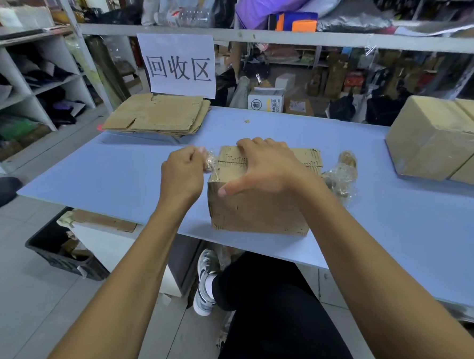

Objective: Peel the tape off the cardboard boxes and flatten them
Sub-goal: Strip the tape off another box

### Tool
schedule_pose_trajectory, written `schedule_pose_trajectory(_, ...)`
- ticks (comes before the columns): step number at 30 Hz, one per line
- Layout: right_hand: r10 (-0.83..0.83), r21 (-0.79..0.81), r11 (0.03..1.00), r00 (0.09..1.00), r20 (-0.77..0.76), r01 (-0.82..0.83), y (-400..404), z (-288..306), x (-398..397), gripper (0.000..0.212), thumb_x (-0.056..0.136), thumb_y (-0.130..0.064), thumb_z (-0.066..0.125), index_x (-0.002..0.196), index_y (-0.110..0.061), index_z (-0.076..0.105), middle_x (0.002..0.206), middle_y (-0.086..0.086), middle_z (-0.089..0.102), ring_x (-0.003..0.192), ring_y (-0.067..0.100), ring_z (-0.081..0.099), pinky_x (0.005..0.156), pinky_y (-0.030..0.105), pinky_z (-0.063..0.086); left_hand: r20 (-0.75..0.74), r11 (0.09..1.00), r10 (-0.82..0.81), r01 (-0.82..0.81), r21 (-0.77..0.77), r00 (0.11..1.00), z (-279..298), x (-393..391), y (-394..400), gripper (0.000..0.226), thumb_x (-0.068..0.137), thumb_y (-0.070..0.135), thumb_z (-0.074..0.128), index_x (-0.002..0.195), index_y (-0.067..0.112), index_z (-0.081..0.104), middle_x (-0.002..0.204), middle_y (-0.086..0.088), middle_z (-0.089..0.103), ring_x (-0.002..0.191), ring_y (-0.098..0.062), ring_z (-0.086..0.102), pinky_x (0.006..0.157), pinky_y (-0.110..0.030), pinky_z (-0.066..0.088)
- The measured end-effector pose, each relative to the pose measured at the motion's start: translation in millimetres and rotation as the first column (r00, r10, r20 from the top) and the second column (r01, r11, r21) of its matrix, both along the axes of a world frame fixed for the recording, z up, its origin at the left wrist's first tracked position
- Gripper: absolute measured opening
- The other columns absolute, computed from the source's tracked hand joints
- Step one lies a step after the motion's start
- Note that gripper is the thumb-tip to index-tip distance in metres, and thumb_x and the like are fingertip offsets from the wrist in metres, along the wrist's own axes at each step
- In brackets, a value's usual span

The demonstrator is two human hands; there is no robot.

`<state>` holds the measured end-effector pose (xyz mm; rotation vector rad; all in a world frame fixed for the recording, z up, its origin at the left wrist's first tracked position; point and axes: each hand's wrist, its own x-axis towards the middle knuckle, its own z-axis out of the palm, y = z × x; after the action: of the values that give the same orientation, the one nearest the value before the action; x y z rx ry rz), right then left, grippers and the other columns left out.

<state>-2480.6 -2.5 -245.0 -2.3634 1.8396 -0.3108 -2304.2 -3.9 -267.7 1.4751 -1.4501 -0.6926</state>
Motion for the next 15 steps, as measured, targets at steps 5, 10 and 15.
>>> schedule_pose_trajectory(5,-0.003,-0.004,1.000,1.000,0.012,0.003,-1,-1,0,0.098,0.062,-0.085,0.065,0.136,-0.022,0.046,0.127,-0.001,0.053,0.118,0.023,0.046,0.095,0.037,0.030,0.120,0.998,-0.048,0.044,0.035,0.992,6,-11,2,0.043,0.087,0.058,0.066,0.088,0.016,0.061,0.083,0.006,0.061,0.083,-0.017,0.061,0.062,-0.027,0.042)
schedule_pose_trajectory(10,0.006,-0.003,1.000,1.000,0.009,-0.006,0,-1,-1,0.096,0.062,-0.085,0.066,0.132,-0.023,0.047,0.122,-0.002,0.054,0.114,0.022,0.046,0.091,0.036,0.029,0.005,0.997,-0.064,0.064,0.043,0.998,-2,-1,-6,0.024,0.090,0.043,0.069,0.084,0.021,0.072,0.099,-0.002,0.070,0.100,-0.021,0.063,0.074,-0.035,0.048)
schedule_pose_trajectory(15,0.017,-0.004,1.000,1.000,0.001,-0.017,-1,-1,-1,0.098,0.062,-0.085,0.066,0.134,-0.022,0.046,0.125,-0.001,0.053,0.116,0.023,0.046,0.090,0.037,0.029,-0.215,0.994,-0.073,0.089,0.067,0.974,-16,-1,-3,0.027,0.094,0.036,0.069,0.082,0.014,0.077,0.077,-0.001,0.075,0.078,-0.024,0.070,0.081,-0.044,0.059)
